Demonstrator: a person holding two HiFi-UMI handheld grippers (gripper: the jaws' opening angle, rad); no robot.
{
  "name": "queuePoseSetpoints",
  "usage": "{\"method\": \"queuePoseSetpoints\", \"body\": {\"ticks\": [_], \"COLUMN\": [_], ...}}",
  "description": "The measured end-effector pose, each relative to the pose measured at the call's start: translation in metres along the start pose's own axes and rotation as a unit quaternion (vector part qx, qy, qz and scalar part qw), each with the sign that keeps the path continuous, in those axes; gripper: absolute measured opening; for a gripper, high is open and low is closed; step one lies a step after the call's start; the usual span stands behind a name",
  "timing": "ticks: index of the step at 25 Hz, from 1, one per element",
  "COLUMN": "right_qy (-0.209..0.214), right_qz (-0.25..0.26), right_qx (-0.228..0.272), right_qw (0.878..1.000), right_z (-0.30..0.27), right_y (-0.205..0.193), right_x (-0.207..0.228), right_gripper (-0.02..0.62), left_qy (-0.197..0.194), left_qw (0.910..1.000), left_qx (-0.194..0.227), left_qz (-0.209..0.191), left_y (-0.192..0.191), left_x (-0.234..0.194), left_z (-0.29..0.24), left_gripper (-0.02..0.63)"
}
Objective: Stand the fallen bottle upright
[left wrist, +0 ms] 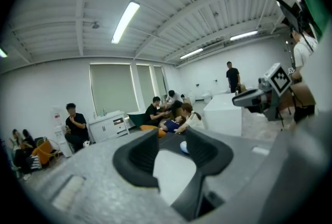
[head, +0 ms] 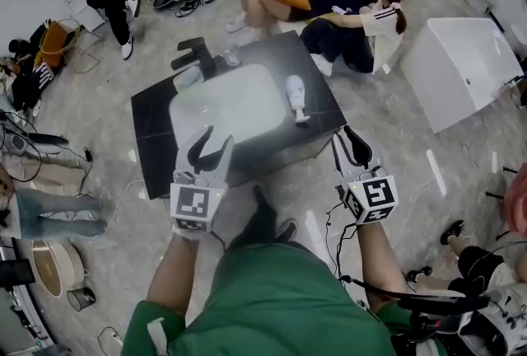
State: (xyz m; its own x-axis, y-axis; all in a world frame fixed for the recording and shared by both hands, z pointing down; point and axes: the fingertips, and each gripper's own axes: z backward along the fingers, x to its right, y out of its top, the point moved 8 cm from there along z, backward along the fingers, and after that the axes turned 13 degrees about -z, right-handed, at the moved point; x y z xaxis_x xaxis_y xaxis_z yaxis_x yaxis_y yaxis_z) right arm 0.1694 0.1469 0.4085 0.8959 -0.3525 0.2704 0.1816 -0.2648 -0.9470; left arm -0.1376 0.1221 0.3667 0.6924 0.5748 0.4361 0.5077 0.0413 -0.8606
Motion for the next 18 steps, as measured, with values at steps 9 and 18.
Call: {"method": "queuePoseSetpoints", "body": {"ticks": [9,18], "right_qy": [0.020,0.036], "right_qz": [0.041,0.105], "right_qx": [-0.058,-0.168], "right_qw": [0.997,0.979], "right_z": [-0.060,-0.148], "right_y": [-0.003,-0.018], "right_x": [0.022,0.044], "right_gripper": [0.089,0.107], "left_qy": [-0.029,-0.083], "left_qw": [0.9996,0.9964], "left_qx": [0.002,-0.004], "left_qz": [0.007,-0.013], "left_y": [-0.028,-0.069], "left_x": [-0.022,-0.062], "left_z": [-0.065,-0.146], "left_gripper": [0.164,0.169]}}
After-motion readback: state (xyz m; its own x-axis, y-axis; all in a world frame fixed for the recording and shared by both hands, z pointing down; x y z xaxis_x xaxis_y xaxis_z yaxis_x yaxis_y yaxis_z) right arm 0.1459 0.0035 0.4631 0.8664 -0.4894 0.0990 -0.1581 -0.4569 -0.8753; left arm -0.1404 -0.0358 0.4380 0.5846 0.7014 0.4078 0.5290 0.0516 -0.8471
